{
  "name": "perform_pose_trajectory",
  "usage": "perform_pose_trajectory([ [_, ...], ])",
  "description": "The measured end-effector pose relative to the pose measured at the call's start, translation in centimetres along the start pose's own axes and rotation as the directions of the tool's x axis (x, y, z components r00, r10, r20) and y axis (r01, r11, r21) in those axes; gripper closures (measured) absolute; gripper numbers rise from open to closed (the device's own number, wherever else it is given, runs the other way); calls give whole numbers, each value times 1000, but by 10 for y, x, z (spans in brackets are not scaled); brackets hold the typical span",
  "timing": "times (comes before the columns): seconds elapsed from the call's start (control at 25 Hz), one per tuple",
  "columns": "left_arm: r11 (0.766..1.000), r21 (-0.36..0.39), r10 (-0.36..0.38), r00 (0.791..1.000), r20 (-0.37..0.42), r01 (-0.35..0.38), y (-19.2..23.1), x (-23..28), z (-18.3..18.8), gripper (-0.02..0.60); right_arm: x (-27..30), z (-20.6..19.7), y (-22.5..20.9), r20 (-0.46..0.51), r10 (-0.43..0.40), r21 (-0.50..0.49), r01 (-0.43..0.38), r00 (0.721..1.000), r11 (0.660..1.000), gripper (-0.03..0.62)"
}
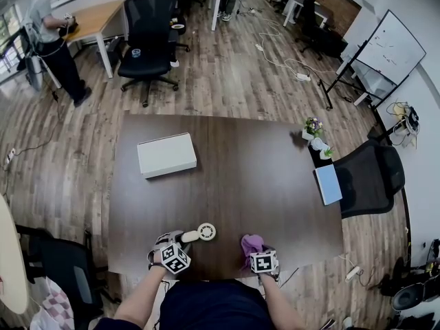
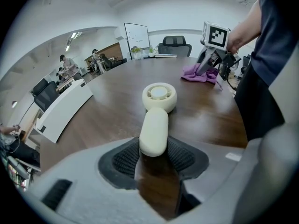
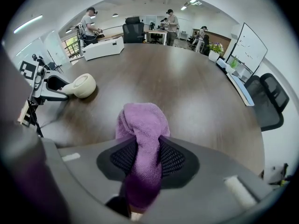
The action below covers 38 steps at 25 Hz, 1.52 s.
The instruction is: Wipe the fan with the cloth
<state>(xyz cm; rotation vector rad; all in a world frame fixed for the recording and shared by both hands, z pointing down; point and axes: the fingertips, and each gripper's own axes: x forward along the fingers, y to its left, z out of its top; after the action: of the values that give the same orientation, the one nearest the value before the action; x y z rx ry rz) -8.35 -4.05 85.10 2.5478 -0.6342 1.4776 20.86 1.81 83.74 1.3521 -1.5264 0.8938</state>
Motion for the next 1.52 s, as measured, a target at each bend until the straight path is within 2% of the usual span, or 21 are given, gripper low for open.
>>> perform_pose_trajectory([
  [0.08,1000,-8,-4,1000,5,4,0,0,0,397,-5,14,7,46,13,-28,-12,999,1000,461],
  [0.2,1000,-13,-13,1000,15,13,1,0,-1,397,-17,49,36,132,88,-109,-74,987,991,462],
  [0.28,1000,-13,-18,1000,18,18,1,0,-1,397,-24,78,64,187,153,-197,-115,970,974,462],
  [0.36,1000,-10,-17,1000,17,17,0,-1,-1,397,-29,102,97,215,220,-300,-150,951,942,462],
  [0.44,1000,-9,-12,1000,17,12,1,-1,-2,397,-32,120,132,216,282,-417,-172,935,893,464],
  [0.6,1000,5,-12,1000,6,12,2,0,-1,397,-42,145,203,189,417,-614,-225,889,757,462],
  [0.68,1000,10,-12,1000,2,12,1,0,-1,397,-46,149,234,161,465,-672,-248,870,698,462],
  [0.8,1000,11,-6,1000,-1,6,0,-1,0,397,-44,145,268,100,486,-750,-256,868,611,462],
  [0.88,1000,13,-6,1000,-1,6,1,-1,1,397,-40,138,284,51,506,-770,-289,861,569,462],
  [0.96,1000,14,-11,1000,-2,11,1,-1,1,397,-35,130,297,8,517,-776,-321,856,543,462],
  [1.08,1000,22,-15,1000,-3,15,1,-1,0,397,-30,121,305,-15,508,-789,-323,861,523,462],
  [1.16,1000,23,-14,1000,-1,14,0,-2,-2,399,-26,120,305,-3,491,-797,-299,871,525,462],
  [1.36,1000,22,-13,1000,-2,13,2,-2,-2,399,-12,123,285,34,390,-825,-194,920,531,462],
  [1.44,1000,23,-16,1000,-4,16,1,-2,-1,399,-11,125,276,47,387,-811,-191,921,554,462],
  [1.52,1000,23,-19,1000,-4,19,0,-1,0,399,-12,127,267,59,388,-781,-200,920,592,462],
])
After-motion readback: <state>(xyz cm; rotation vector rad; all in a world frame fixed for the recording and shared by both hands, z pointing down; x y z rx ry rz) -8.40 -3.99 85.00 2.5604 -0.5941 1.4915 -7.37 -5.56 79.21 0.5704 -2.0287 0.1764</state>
